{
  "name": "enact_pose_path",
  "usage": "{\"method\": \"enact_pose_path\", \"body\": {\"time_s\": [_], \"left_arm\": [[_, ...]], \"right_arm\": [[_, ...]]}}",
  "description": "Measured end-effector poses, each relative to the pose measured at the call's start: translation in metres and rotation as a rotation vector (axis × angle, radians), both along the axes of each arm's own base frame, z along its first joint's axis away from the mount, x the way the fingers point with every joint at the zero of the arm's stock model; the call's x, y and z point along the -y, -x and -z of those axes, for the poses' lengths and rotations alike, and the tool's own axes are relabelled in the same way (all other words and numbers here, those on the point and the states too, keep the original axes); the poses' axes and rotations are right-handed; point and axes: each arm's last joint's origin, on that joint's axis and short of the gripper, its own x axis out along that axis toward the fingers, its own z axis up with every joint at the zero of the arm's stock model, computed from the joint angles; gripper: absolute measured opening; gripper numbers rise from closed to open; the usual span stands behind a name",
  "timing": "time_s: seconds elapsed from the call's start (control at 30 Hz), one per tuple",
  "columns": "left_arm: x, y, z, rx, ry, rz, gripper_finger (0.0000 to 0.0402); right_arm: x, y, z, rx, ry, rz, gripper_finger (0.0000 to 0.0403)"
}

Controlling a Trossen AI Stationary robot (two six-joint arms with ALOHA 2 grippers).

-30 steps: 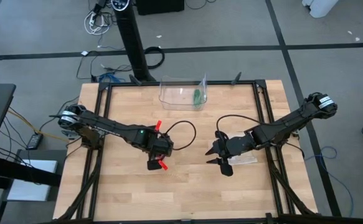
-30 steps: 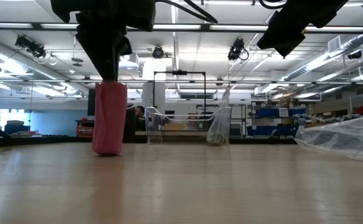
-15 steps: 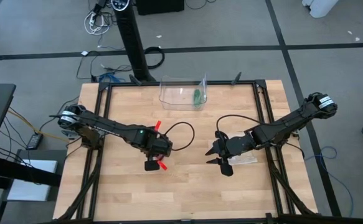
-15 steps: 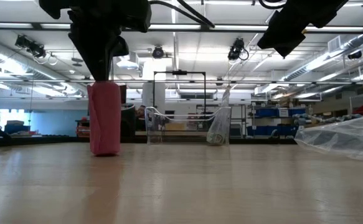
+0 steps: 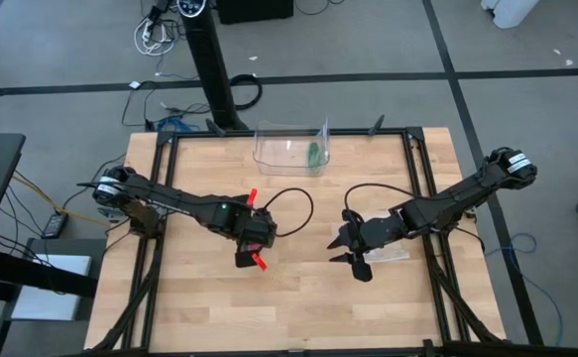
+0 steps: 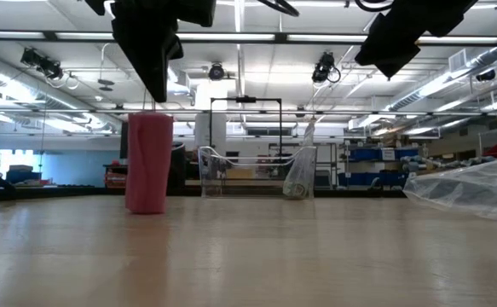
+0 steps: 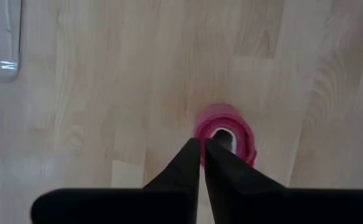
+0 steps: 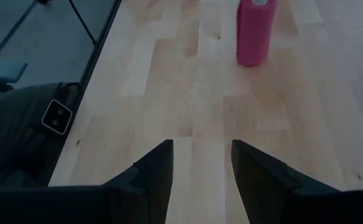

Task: Roll bandage
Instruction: Put the pink bandage into the transparent zip bag

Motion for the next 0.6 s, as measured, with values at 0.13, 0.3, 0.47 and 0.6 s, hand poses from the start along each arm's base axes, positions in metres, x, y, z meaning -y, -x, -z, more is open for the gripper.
{"method": "enact_pose_path", "body": {"time_s": [0.13,0.3,0.47,0.6], "left_arm": [[0.002,0.000,0.000,0.001,0.000,0.005,0.0045],[0.001,0.000,0.000,0.004,-0.015,0.006,0.0066],[0.005,-0.002,-0.011,0.043,-0.072,0.027,0.0052],[0.010,0.000,-0.033,0.137,-0.122,0.059,0.0017]], "right_arm": [[-0.003,0.001,0.000,0.000,0.000,-0.012,0.0164],[-0.005,0.003,0.001,-0.008,0.002,-0.021,0.0164],[-0.004,0.014,0.011,-0.153,0.064,-0.031,0.0164],[-0.003,0.029,0.023,-0.308,0.170,0.026,0.0164]]}}
